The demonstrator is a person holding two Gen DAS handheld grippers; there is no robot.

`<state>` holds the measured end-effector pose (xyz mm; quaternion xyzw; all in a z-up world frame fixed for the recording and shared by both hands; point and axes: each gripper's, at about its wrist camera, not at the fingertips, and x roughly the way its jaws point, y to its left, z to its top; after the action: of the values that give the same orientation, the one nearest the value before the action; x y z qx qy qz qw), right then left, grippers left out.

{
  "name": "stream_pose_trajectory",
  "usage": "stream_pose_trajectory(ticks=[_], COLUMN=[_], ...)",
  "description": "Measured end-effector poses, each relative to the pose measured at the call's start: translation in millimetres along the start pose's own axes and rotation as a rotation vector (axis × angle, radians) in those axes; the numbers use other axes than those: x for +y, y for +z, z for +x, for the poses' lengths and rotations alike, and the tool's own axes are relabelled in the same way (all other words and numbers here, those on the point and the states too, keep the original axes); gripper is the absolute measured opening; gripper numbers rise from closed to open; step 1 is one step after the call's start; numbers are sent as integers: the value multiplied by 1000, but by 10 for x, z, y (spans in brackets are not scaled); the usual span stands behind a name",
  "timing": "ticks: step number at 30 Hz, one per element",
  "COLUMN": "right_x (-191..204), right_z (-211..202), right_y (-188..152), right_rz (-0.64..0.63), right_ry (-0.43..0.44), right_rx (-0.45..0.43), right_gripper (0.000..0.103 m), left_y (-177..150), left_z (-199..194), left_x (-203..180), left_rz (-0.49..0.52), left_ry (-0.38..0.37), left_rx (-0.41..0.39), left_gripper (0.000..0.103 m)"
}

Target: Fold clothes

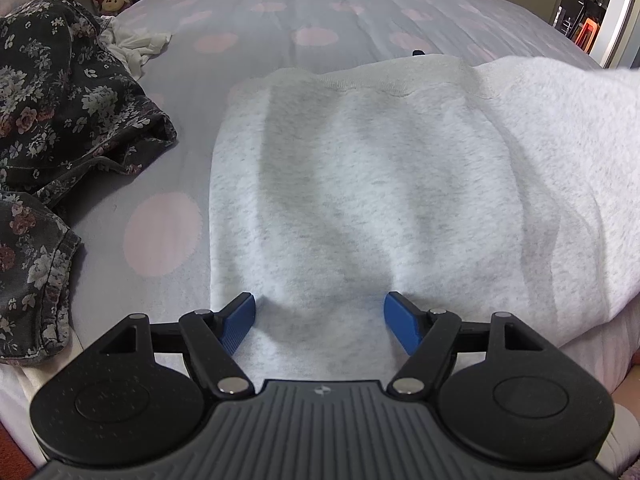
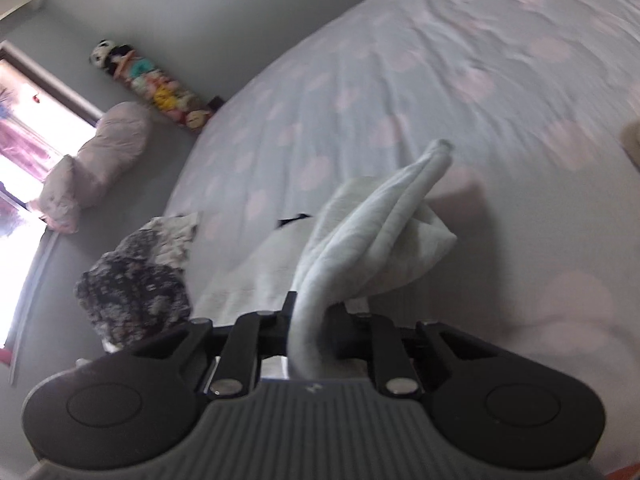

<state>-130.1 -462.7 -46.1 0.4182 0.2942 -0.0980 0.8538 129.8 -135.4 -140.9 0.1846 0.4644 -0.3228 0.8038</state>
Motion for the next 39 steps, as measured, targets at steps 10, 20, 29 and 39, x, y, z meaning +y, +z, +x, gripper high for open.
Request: stream_pose_trajectory(ticks=[10,20,29,39], right_x=[1038,1474,1519,1848], right_z=[423,1279,2064,2386], right_y=[-72,-483,-1014,-1342], right_rz=[-94,-54,-19,-321], right_ry=[225,317,198,54], right_rx=[64,188,280,295], right_gripper=[17,15,15,21], left_y=[28,14,-51,-69], left_z=[-176,-203,-205,-221], left_x=[166,394,535,598], left_rz=[-27,-43,-74,-72], left_ry=[3,22,43,83], left_rx=[-23,-13,8,41], left_gripper=[69,69,69,69])
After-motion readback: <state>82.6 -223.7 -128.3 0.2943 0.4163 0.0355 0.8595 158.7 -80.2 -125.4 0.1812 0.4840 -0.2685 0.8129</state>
